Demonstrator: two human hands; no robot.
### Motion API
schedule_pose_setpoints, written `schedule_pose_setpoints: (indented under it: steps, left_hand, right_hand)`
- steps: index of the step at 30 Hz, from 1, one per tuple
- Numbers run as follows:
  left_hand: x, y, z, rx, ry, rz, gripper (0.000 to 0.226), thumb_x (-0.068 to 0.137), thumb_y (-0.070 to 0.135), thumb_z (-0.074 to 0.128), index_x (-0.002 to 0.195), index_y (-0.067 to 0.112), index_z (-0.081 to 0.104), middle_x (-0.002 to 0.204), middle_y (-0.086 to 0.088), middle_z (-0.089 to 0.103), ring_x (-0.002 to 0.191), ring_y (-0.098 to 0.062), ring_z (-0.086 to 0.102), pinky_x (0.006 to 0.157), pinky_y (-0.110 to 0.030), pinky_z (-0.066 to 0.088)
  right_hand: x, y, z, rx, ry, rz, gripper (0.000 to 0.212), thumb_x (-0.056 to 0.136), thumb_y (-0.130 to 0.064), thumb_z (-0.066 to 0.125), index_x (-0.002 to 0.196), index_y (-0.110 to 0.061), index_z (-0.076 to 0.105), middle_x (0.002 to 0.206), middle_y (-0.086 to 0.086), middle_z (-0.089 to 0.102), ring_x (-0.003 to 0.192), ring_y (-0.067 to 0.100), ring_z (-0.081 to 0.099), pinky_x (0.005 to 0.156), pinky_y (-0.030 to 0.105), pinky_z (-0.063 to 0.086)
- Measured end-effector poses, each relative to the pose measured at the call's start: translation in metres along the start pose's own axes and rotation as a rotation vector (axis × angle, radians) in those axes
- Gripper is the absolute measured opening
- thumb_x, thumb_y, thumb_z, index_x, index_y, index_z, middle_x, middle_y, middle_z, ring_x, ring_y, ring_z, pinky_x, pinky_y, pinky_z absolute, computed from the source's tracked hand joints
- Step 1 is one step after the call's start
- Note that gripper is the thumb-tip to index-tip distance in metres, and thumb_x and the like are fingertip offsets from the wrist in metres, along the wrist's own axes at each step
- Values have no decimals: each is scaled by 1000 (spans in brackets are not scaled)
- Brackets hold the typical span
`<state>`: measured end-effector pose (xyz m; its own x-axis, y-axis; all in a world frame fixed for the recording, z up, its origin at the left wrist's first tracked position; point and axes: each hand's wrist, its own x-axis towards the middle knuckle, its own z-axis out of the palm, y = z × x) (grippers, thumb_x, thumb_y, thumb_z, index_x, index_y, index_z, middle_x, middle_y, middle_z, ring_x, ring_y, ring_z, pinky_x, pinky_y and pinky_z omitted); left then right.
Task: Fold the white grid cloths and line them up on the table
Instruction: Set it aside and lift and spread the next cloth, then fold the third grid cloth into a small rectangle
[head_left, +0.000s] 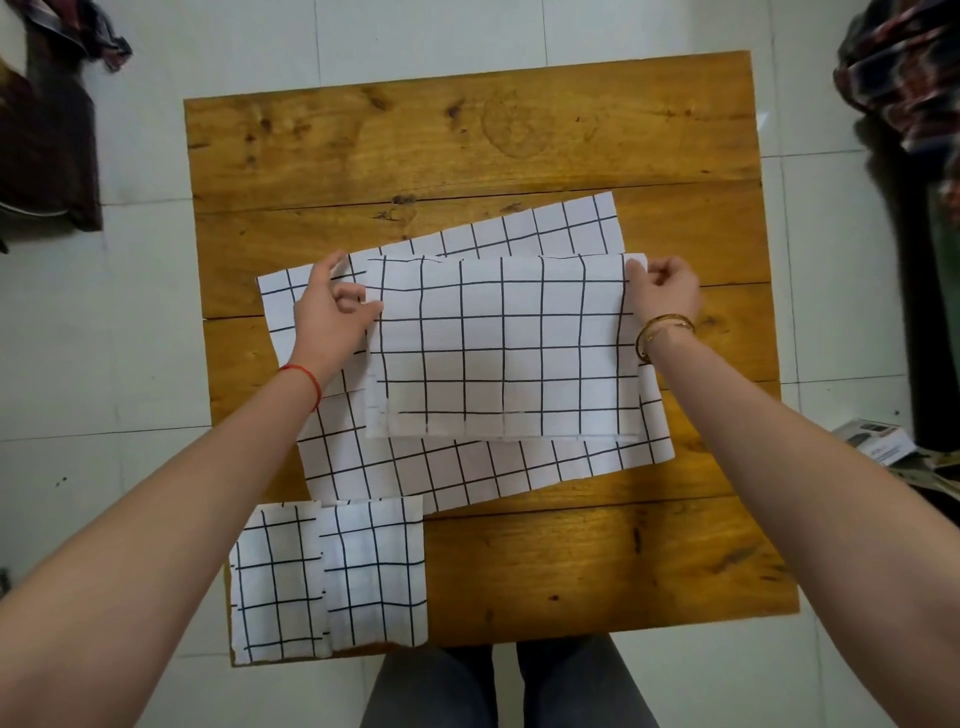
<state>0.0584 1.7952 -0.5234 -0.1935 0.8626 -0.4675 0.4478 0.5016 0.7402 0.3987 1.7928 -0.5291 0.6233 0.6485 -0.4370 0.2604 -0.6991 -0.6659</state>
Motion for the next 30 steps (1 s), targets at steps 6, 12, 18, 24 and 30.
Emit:
schedule_pose_setpoints:
  steps: [6, 12, 18, 24, 30]
  left_hand:
    - [-10, 2, 9, 570, 46, 473, 51, 90, 24, 61, 138, 17, 45, 129, -6, 49, 123, -24, 41, 102, -38, 39]
    - [-14, 3, 33, 901, -78, 542, 65, 95, 31, 51, 152, 15, 23, 158, -6, 24, 147, -26, 15, 118, -50, 17]
    - [-3, -10, 32, 1063, -152, 473, 70, 99, 34, 45, 155, 16, 7, 163, -3, 5, 150, -25, 3, 118, -56, 10]
    - [5, -13, 20, 1129, -196, 521, 72, 98, 34, 47, 155, 15, 7, 163, -3, 4, 150, -24, 2, 117, -59, 8]
    - [4, -20, 17, 1162, -192, 525, 73, 99, 40, 44, 155, 16, 5, 163, -5, 1, 150, -25, 1, 116, -61, 8]
  right_hand:
    - [-29, -11, 12, -600, 184, -461, 42, 87, -33, 52, 121, -7, 48, 119, 12, 51, 112, 29, 46, 93, 39, 38]
    - [-78, -14, 59, -877, -324, -1089, 56, 95, -30, 42, 146, -10, 32, 152, 8, 32, 143, 31, 22, 117, 50, 18]
    - [-101, -14, 100, -967, -461, -997, 63, 98, -38, 36, 151, -9, 17, 158, 9, 17, 142, 29, 23, 116, 46, 20]
    - [-103, -24, 109, -1035, -287, -990, 59, 92, -40, 43, 141, -6, 40, 141, 10, 47, 114, 28, 50, 93, 40, 41]
    - [-96, -16, 107, -1131, -365, -988, 62, 96, -41, 35, 148, -7, 25, 155, 9, 26, 142, 31, 22, 117, 50, 15]
